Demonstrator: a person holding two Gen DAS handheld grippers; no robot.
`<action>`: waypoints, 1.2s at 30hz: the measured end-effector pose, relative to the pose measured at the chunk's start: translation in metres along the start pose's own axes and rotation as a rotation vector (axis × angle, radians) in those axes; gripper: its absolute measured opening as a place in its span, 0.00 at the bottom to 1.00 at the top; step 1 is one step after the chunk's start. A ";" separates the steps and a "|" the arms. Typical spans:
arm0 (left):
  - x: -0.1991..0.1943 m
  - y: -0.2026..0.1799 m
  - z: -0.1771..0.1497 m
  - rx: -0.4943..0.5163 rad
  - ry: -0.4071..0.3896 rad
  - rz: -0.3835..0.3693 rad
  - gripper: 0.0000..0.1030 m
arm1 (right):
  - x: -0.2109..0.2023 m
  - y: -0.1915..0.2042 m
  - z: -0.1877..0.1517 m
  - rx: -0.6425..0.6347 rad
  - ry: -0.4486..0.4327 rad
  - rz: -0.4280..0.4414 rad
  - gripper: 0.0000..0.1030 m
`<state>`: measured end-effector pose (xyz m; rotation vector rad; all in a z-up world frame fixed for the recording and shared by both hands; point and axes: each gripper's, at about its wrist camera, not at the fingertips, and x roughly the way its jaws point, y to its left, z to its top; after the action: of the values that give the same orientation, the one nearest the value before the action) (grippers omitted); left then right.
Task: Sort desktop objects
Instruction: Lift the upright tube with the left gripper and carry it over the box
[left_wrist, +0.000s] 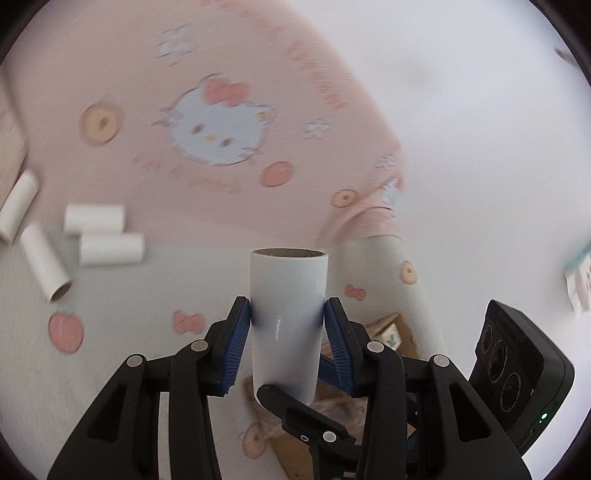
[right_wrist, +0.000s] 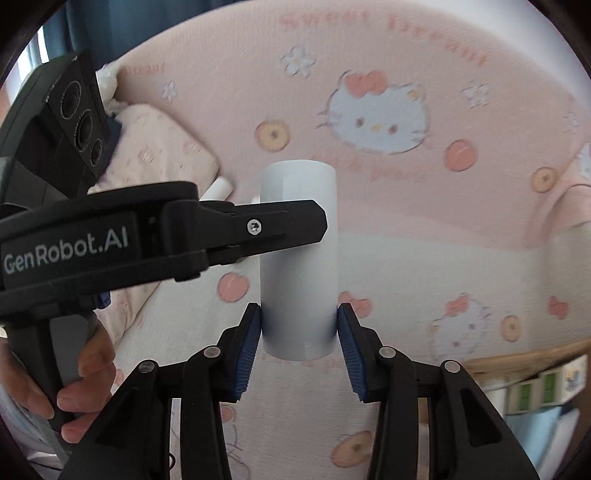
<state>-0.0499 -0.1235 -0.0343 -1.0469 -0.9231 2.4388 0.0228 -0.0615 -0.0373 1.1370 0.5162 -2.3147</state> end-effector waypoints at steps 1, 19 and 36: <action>0.001 -0.007 0.001 0.018 0.000 -0.009 0.44 | -0.008 -0.006 0.001 0.010 -0.014 -0.012 0.39; 0.061 -0.116 -0.022 0.174 0.183 -0.067 0.44 | -0.072 -0.086 -0.033 0.161 -0.013 -0.129 0.39; 0.172 -0.154 -0.077 0.177 0.548 -0.065 0.44 | -0.069 -0.165 -0.117 0.360 0.175 -0.163 0.39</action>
<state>-0.1027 0.1131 -0.0601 -1.4789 -0.5375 1.9696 0.0328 0.1519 -0.0307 1.5255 0.2659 -2.5311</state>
